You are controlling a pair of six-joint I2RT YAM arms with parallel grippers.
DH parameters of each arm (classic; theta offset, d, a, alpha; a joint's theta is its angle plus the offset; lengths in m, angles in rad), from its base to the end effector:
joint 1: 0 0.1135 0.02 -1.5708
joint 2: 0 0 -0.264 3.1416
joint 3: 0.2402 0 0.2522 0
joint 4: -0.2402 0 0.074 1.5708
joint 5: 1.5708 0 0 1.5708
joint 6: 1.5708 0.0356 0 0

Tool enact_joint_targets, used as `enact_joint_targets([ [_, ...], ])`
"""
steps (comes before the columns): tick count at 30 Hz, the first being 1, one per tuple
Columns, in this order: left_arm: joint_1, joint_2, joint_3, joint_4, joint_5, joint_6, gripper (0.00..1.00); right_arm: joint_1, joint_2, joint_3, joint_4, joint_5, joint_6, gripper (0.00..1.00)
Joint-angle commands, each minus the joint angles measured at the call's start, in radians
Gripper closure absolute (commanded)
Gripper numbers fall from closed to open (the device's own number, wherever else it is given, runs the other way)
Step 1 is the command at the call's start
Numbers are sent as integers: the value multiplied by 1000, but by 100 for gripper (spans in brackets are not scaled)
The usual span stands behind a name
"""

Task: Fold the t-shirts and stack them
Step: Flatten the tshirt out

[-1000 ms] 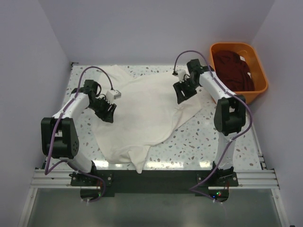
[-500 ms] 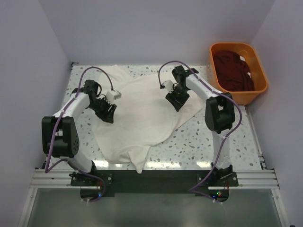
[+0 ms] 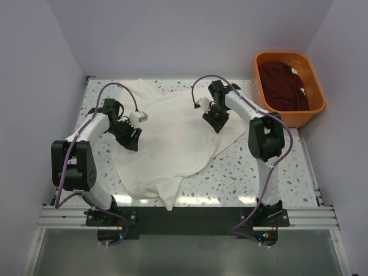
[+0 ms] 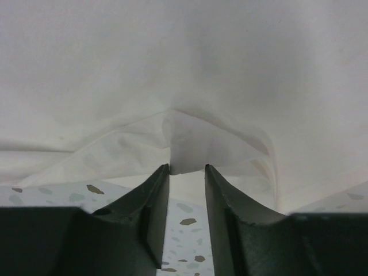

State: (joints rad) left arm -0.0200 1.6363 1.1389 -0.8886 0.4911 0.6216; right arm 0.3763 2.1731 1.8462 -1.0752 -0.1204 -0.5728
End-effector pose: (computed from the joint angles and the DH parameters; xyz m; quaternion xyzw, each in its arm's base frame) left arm 0.3002 -0.0228 0.2092 0.3259 0.9095 -0.2047 0.1572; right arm 0.4069 0.1654 0.2014 -0.4590 0.8824 0.0514 0.0896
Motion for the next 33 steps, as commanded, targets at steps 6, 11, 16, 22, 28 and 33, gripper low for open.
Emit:
enact_joint_targets([
  [6,14,-7,-10,10,7,-5,47,-2,11,41,-22,5,-39,100],
  [11,77,10,10,14,20,-31,49,-23,-163,-69,-91,1,-93,100],
  [16,111,22,5,16,18,-20,50,-65,-379,-266,-169,27,-170,100],
  [22,124,23,-30,48,-43,-31,51,-152,-602,-559,-157,117,-283,100],
  [28,158,25,-67,92,-123,-69,50,-212,-688,-784,-39,260,-383,100],
  [33,178,30,-53,97,-151,-88,50,-214,-635,-731,-40,274,-354,59],
])
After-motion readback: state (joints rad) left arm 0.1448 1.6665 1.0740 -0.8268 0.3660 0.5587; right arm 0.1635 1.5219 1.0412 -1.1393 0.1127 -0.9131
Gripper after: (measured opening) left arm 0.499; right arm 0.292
